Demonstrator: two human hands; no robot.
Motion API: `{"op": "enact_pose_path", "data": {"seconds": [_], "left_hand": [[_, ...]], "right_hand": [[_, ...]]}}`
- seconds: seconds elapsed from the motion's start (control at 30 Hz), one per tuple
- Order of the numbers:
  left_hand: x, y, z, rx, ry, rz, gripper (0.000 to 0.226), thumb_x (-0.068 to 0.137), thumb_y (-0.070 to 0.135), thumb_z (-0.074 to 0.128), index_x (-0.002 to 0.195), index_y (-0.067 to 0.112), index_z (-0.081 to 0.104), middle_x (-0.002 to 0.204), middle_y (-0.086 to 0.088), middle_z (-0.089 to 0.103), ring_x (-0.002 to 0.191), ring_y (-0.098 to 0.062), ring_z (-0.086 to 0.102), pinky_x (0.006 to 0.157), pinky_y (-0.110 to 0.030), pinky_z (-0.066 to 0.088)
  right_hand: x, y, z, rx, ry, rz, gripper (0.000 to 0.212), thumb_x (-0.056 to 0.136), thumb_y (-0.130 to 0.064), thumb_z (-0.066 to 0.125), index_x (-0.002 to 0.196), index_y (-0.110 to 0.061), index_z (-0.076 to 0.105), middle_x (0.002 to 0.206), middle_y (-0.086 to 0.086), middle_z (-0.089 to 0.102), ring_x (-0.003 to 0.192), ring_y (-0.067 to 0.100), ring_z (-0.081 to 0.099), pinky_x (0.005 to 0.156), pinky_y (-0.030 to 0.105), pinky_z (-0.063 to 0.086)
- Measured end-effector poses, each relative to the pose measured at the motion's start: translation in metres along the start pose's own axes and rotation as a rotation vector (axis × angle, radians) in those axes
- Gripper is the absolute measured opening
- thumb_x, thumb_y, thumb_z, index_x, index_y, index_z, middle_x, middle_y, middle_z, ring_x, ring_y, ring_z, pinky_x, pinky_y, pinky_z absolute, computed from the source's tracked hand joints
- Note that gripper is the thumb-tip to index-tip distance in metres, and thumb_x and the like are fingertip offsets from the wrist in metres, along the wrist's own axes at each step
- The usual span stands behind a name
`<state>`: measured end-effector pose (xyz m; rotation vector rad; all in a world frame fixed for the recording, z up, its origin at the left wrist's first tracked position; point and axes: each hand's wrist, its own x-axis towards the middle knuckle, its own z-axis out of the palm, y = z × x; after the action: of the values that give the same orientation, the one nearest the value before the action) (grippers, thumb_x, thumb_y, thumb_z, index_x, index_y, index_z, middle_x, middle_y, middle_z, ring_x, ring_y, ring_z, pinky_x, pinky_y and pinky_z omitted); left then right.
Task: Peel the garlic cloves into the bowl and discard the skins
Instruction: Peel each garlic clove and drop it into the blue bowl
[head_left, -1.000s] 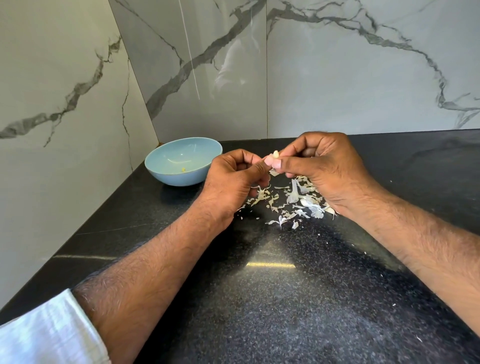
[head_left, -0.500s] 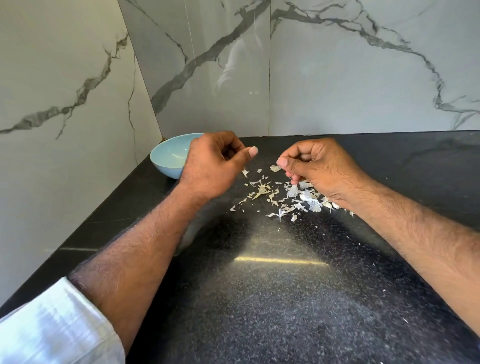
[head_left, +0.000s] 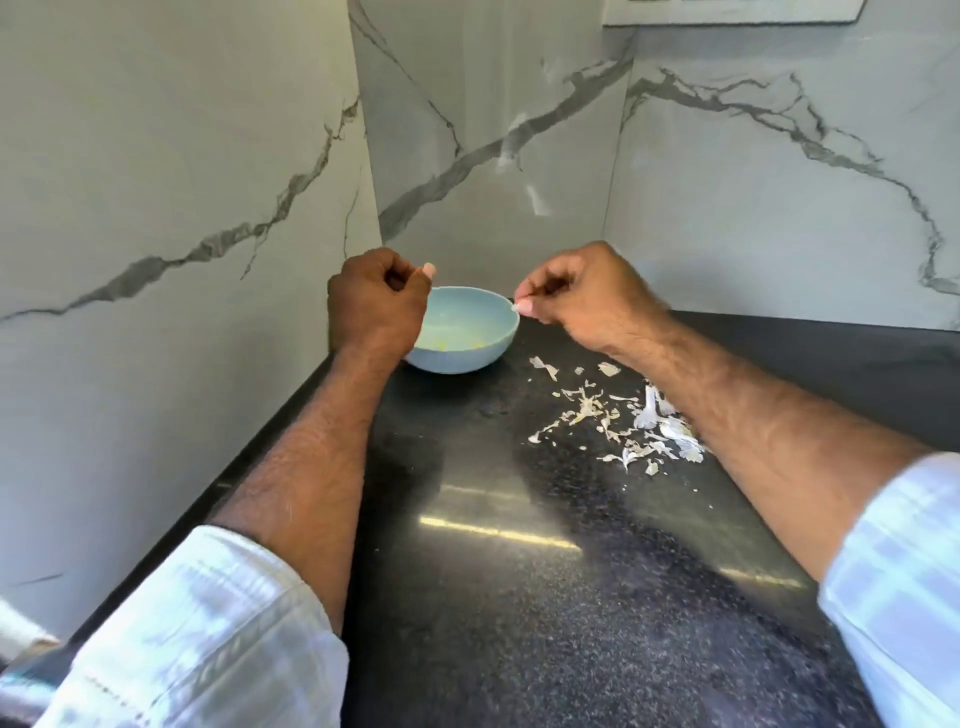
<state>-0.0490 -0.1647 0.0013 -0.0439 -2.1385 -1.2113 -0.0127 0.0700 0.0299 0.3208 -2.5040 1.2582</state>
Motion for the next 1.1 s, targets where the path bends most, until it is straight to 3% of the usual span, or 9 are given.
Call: {"op": "enact_pose_path", "data": {"seconds": [0.33, 0.53, 0.67, 0.8, 0.87, 0.93, 1.0, 1.03, 1.1], "left_hand": [[-0.006, 0.003, 0.009, 0.040, 0.003, -0.041, 0.028, 0.093, 0.042, 0.076, 0.080, 0.017, 0.072, 0.072, 0.007, 0.069, 0.073, -0.017, 0.067, 0.071, -0.032, 0.057], [-0.015, 0.014, 0.013, 0.036, -0.033, -0.003, 0.017, 0.095, 0.039, 0.074, 0.094, 0.023, 0.072, 0.076, 0.008, 0.068, 0.076, -0.012, 0.066, 0.073, -0.031, 0.056], [-0.037, 0.032, 0.028, -0.065, -0.184, 0.150, 0.019, 0.094, 0.020, 0.067, 0.108, 0.033, 0.068, 0.085, 0.010, 0.067, 0.074, -0.006, 0.061, 0.076, -0.034, 0.056], [-0.075, 0.065, 0.046, -0.123, -0.456, 0.310, 0.023, 0.092, 0.031, 0.078, 0.093, 0.026, 0.055, 0.075, 0.008, 0.064, 0.060, -0.011, 0.055, 0.062, -0.032, 0.050], [-0.091, 0.082, 0.062, -0.091, -0.466, 0.281, 0.042, 0.092, 0.043, 0.080, 0.075, 0.020, 0.050, 0.058, 0.009, 0.050, 0.052, -0.010, 0.043, 0.054, -0.030, 0.039], [-0.103, 0.091, 0.081, -0.058, -0.444, 0.248, 0.046, 0.094, 0.048, 0.077, 0.068, 0.017, 0.055, 0.052, 0.008, 0.048, 0.051, -0.013, 0.043, 0.054, -0.031, 0.041], [-0.111, 0.094, 0.097, -0.047, -0.468, 0.231, 0.020, 0.097, 0.041, 0.074, 0.092, 0.022, 0.076, 0.066, 0.008, 0.068, 0.063, -0.014, 0.063, 0.069, -0.035, 0.058], [-0.113, 0.095, 0.100, -0.040, -0.491, 0.208, 0.017, 0.099, 0.034, 0.073, 0.111, 0.023, 0.078, 0.077, 0.007, 0.075, 0.071, -0.014, 0.070, 0.078, -0.038, 0.061], [-0.113, 0.092, 0.103, -0.009, -0.500, 0.199, 0.016, 0.100, 0.029, 0.071, 0.112, 0.022, 0.079, 0.081, 0.006, 0.078, 0.073, -0.016, 0.074, 0.080, -0.040, 0.063]], "right_hand": [[0.051, -0.013, 0.040, -0.182, -0.041, 0.081, 0.011, 0.087, -0.012, 0.083, 0.093, -0.021, 0.081, 0.085, -0.009, 0.076, 0.081, 0.005, 0.071, 0.070, 0.020, 0.057], [0.035, -0.009, -0.001, -0.063, -0.038, 0.107, 0.019, 0.082, -0.001, 0.080, 0.085, -0.019, 0.080, 0.078, -0.005, 0.079, 0.078, 0.010, 0.075, 0.071, 0.023, 0.056], [-0.016, 0.004, -0.058, -0.030, -0.068, 0.050, 0.013, 0.089, -0.003, 0.075, 0.095, -0.013, 0.080, 0.081, 0.002, 0.080, 0.074, 0.014, 0.073, 0.063, 0.020, 0.055], [-0.068, 0.039, -0.113, 0.025, -0.118, 0.119, 0.011, 0.095, -0.027, 0.077, 0.098, -0.017, 0.081, 0.077, 0.005, 0.077, 0.068, 0.019, 0.067, 0.070, 0.035, 0.056], [-0.086, 0.068, -0.124, -0.009, -0.004, 0.140, 0.027, 0.094, -0.042, 0.076, 0.085, -0.017, 0.081, 0.062, 0.006, 0.067, 0.058, 0.021, 0.054, 0.062, 0.032, 0.050], [-0.096, 0.093, -0.120, -0.091, 0.103, 0.109, 0.028, 0.093, -0.039, 0.078, 0.076, -0.017, 0.078, 0.061, 0.009, 0.063, 0.053, 0.018, 0.047, 0.053, 0.021, 0.042], [-0.104, 0.106, -0.112, -0.228, 0.066, 0.067, 0.014, 0.090, -0.015, 0.082, 0.083, -0.026, 0.078, 0.078, 0.002, 0.071, 0.060, 0.008, 0.056, 0.056, 0.014, 0.042], [-0.105, 0.111, -0.109, -0.294, 0.031, 0.043, 0.024, 0.088, -0.007, 0.081, 0.089, -0.030, 0.077, 0.088, -0.002, 0.071, 0.070, 0.005, 0.061, 0.060, 0.015, 0.044], [-0.107, 0.115, -0.106, -0.321, 0.036, 0.047, 0.018, 0.089, -0.021, 0.082, 0.083, -0.036, 0.074, 0.082, -0.010, 0.072, 0.068, 0.004, 0.064, 0.060, 0.021, 0.047]]}}
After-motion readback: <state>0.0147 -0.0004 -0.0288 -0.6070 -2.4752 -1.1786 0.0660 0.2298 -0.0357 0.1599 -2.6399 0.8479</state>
